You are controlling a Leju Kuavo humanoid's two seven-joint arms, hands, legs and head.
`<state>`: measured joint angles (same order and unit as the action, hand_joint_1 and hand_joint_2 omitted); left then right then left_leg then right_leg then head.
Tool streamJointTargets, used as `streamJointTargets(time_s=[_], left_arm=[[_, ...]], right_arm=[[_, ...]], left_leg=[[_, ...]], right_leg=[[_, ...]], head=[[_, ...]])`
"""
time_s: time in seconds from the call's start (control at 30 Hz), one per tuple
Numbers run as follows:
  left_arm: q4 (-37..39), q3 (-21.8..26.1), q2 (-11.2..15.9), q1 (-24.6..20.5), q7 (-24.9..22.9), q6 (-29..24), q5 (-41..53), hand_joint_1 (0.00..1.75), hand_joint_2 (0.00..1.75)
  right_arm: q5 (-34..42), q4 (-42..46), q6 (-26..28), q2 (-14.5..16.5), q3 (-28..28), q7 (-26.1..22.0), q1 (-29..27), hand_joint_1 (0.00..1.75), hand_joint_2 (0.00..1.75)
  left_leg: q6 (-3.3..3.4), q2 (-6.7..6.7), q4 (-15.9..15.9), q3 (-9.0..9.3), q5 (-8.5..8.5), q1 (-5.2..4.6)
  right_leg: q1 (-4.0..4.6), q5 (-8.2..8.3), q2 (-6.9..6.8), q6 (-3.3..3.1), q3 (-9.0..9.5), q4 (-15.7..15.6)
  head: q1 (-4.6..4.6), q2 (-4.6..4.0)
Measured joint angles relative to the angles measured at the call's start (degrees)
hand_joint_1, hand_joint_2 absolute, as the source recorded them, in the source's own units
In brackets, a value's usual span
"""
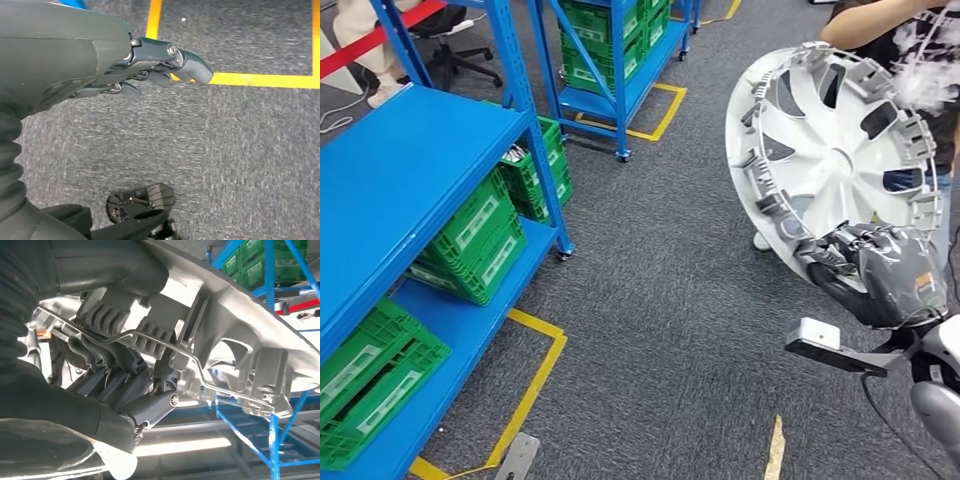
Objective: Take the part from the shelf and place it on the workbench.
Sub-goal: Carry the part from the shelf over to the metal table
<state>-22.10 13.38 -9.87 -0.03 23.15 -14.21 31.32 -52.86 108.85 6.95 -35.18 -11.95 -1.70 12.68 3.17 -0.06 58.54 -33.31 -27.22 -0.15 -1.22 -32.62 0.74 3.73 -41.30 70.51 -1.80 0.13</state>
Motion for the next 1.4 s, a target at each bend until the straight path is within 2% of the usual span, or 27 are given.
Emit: streamJointTargets(time_s=[0.03,0.07,0.1,0.17,0.23,0.27,0.37,0.43,0.5,0.53,0.57,0.6,0.67,0.73,0.8,0.83,0.9,0.93,1.0,1.03,1.07,1.1,1.13,1.2,1.27,1.33,1.4], left_arm=[[0.0,0.02,-0.02,-0.01,0.04,-0.02,-0.01,0.0,1.75],[0.0,0.04,-0.02,-0.02,0.08,-0.04,-0.01,0.0,1.75],[0.0,0.06,-0.03,-0.05,0.15,-0.04,-0.02,0.0,1.75],[0.0,0.07,-0.07,-0.15,0.34,-0.04,-0.01,0.0,1.75],[0.01,0.08,-0.08,-0.24,0.67,-0.04,0.0,0.0,1.75],[0.01,0.09,-0.06,-0.25,0.81,-0.04,0.01,0.0,1.75],[0.02,0.1,-0.11,-0.3,1.02,-0.04,0.02,0.0,1.75],[0.03,0.09,-0.21,-0.37,1.09,-0.04,0.03,0.0,1.75],[0.04,0.09,-0.27,-0.31,1.11,-0.04,0.03,0.0,1.75],[0.05,0.1,-0.27,-0.26,1.11,-0.04,0.03,0.0,1.75],[0.06,0.1,-0.27,-0.23,1.11,-0.04,0.03,0.0,1.75],[0.07,0.11,-0.27,-0.23,1.11,-0.04,0.03,0.0,1.75],[0.07,0.11,-0.27,-0.27,1.11,-0.04,0.03,0.0,1.75],[0.08,0.12,-0.27,-0.33,1.11,-0.04,0.03,0.0,1.75],[0.09,0.13,-0.32,-0.36,1.11,-0.04,0.02,0.0,1.75],[0.09,0.14,-0.37,-0.38,1.11,-0.04,0.02,0.0,1.75],[0.09,0.16,-0.44,-0.47,1.12,-0.04,0.01,0.0,1.75],[0.09,0.17,-0.49,-0.54,1.13,-0.04,0.02,0.0,1.75],[0.09,0.18,-0.56,-0.59,1.14,-0.03,0.02,0.0,1.75],[0.09,0.19,-0.57,-0.58,1.14,-0.02,0.02,0.0,1.75],[0.09,0.2,-0.57,-0.57,1.14,-0.02,0.02,0.0,1.75],[0.09,0.21,-0.57,-0.58,1.14,-0.02,0.02,0.0,1.75],[0.09,0.22,-0.59,-0.6,1.14,-0.02,0.02,0.0,1.75],[0.09,0.23,-0.65,-0.66,1.14,-0.02,0.01,0.0,1.75],[0.1,0.24,-0.67,-0.71,1.2,0.01,0.0,0.0,1.75],[0.14,0.24,-0.68,-0.73,1.3,0.14,-0.01,0.0,1.75],[0.17,0.24,-0.71,-0.77,1.4,0.39,-0.03,0.0,1.75]], right_arm=[[0.05,-0.13,0.0,-0.01,0.19,-0.11,-0.12,1.75,1.75],[0.07,-0.24,0.0,-0.03,0.37,-0.19,-0.22,1.75,1.75],[0.08,-0.32,0.0,-0.04,0.56,-0.19,-0.29,1.75,1.75],[0.12,-0.41,0.01,-0.08,0.98,-0.17,-0.4,1.75,1.75],[0.16,-0.44,0.03,-0.11,1.45,-0.12,-0.63,1.75,1.75],[0.15,-0.44,0.05,-0.14,1.68,-0.09,-0.85,1.75,1.75],[0.13,-0.42,0.11,-0.5,2.34,-0.04,-1.65,1.75,1.75],[0.15,-0.4,0.15,-0.79,2.78,-0.02,-1.89,1.75,1.75],[0.15,-0.4,0.17,-0.88,3.0,-0.02,-2.02,1.75,1.75],[0.14,-0.4,0.17,-0.89,3.02,-0.03,-2.12,1.75,1.75],[0.13,-0.4,0.17,-0.9,3.05,-0.03,-2.22,1.75,1.75],[0.13,-0.4,0.17,-0.92,3.09,-0.03,-2.32,1.75,1.75],[0.14,-0.39,0.17,-0.98,3.21,-0.03,-2.44,1.75,1.75],[0.13,-0.38,0.2,-1.02,3.29,-0.03,-2.45,1.75,1.75],[0.1,-0.35,0.25,-1.04,3.33,-0.03,-2.5,1.75,1.75],[0.09,-0.32,0.26,-1.09,3.38,-0.02,-2.57,1.75,1.75],[0.12,-0.28,0.26,-1.28,3.49,0.0,-2.66,1.75,1.75],[0.14,-0.28,0.25,-1.4,3.54,0.0,-2.62,1.75,1.75],[0.15,-0.28,0.24,-1.52,3.57,-0.03,-2.59,1.75,1.75],[0.14,-0.28,0.24,-1.52,3.56,-0.05,-2.66,1.75,1.75],[0.12,-0.29,0.24,-1.52,3.56,-0.07,-2.73,1.75,1.75],[0.1,-0.29,0.24,-1.52,3.55,-0.08,-2.75,1.75,1.75],[0.09,-0.29,0.24,-1.52,3.56,-0.01,-2.75,1.75,1.75],[-0.28,-0.29,0.25,-1.51,3.61,0.38,-2.68,1.75,1.75],[-1.48,-0.29,0.4,-1.51,3.74,1.07,-2.71,1.75,1.75],[-2.86,-0.29,0.64,-1.5,3.84,1.7,-2.82,1.75,1.75],[-3.61,-0.28,0.86,-1.5,3.92,2.13,-2.82,1.75,1.75]], left_leg=[[0.04,0.46,0.01,0.01,-0.04,-0.05],[0.04,0.88,0.02,0.03,-0.08,-0.08],[0.0,1.25,0.04,0.08,-0.13,-0.08],[-0.27,1.84,0.09,0.26,-0.34,-0.15],[-0.7,2.28,0.38,0.24,-0.55,-0.48],[-0.89,2.51,0.48,0.2,-0.58,-0.62],[-1.5,2.7,0.97,0.11,-1.17,-0.5],[-1.96,1.62,4.83,-1.41,-3.77,-0.3],[-2.13,0.78,12.61,-4.73,-7.38,-0.21],[-2.13,0.67,15.83,-6.21,-8.39,-0.2],[-2.08,0.63,17.28,-6.96,-8.31,-0.2],[-1.95,0.58,16.47,-6.73,-7.07,-0.2],[-1.5,-0.26,9.65,-4.04,-2.61,-0.19],[-1.12,-1.95,3.22,-1.54,0.06,-0.11],[-1.03,-2.63,1.37,-1.02,0.06,-0.18],[-0.94,-2.31,1.0,-0.96,0.04,-0.2],[-0.5,-1.59,0.45,-0.72,0.37,-0.07],[-0.25,-1.21,0.18,-0.59,0.52,0.03],[0.0,-0.5,0.07,-0.54,0.54,-0.04],[0.04,-0.12,0.08,-0.55,0.52,-0.1],[0.06,0.26,0.09,-0.55,0.5,-0.16],[0.05,0.59,0.1,-0.54,0.48,-0.18],[0.0,0.85,0.11,-0.49,0.45,-0.18],[-0.3,1.16,0.25,-0.44,0.28,-0.3],[-0.79,1.33,0.5,-0.55,0.22,-0.55],[-1.21,1.46,0.64,-0.63,0.33,-0.59],[-1.68,1.28,1.56,-0.96,-0.51,-0.44]], right_leg=[[-0.06,-0.72,-0.14,0.2,-1.27,2.67],[-0.11,-0.39,-0.23,0.35,-1.56,3.3],[-0.16,0.95,-0.4,0.43,-0.66,1.62],[-0.16,4.36,-1.65,0.5,3.45,-6.02],[0.05,5.8,-2.8,0.06,6.53,-11.53],[0.22,5.65,-2.95,-0.24,6.96,-12.28],[0.26,5.88,-1.96,-1.31,7.0,-12.44],[0.14,6.0,-1.42,-2.06,7.1,-12.59],[0.17,5.99,-0.73,-2.43,7.11,-12.58],[0.19,5.99,-0.32,-2.46,7.13,-12.57],[0.21,5.99,0.13,-2.47,7.16,-12.55],[0.22,5.98,0.58,-2.47,7.21,-12.54],[0.2,5.97,1.49,-2.44,7.33,-12.51],[0.23,6.02,2.29,-2.15,6.98,-12.31],[0.07,6.28,2.97,-1.52,6.34,-12.26],[-0.08,6.42,3.3,-1.14,6.16,-12.34],[-0.1,5.6,2.59,-0.59,5.42,-11.32],[-0.05,4.34,1.81,-0.39,4.42,-9.28],[-0.02,0.78,0.25,-0.08,1.08,-2.15],[-0.05,-0.52,-0.04,0.07,-0.51,1.34],[-0.09,-0.89,-0.18,0.2,-1.36,3.28],[-0.12,-0.21,-0.28,0.29,-1.11,3.02],[-0.16,1.35,-0.46,0.32,0.28,0.54],[-0.13,4.44,-1.29,0.3,4.85,-7.55],[0.04,5.42,-1.76,-0.09,7.59,-12.21],[0.19,5.37,-1.55,-0.7,7.71,-12.46],[0.13,5.51,-1.46,-1.39,7.77,-12.59]], head=[[0.02,0.0],[0.02,0.0],[0.02,0.0],[-0.01,0.0],[0.04,0.0],[0.09,0.0],[0.16,0.0],[0.25,0.0],[0.33,0.0],[0.32,0.0],[0.32,0.0],[0.32,0.0],[0.32,0.0],[0.29,0.0],[0.28,0.0],[0.3,0.0],[0.18,0.0],[0.05,0.0],[-0.08,0.0],[-0.07,0.0],[-0.05,0.0],[-0.07,0.0],[-0.06,0.0],[-0.08,0.0],[0.01,0.0],[0.15,0.0],[0.21,0.0]])
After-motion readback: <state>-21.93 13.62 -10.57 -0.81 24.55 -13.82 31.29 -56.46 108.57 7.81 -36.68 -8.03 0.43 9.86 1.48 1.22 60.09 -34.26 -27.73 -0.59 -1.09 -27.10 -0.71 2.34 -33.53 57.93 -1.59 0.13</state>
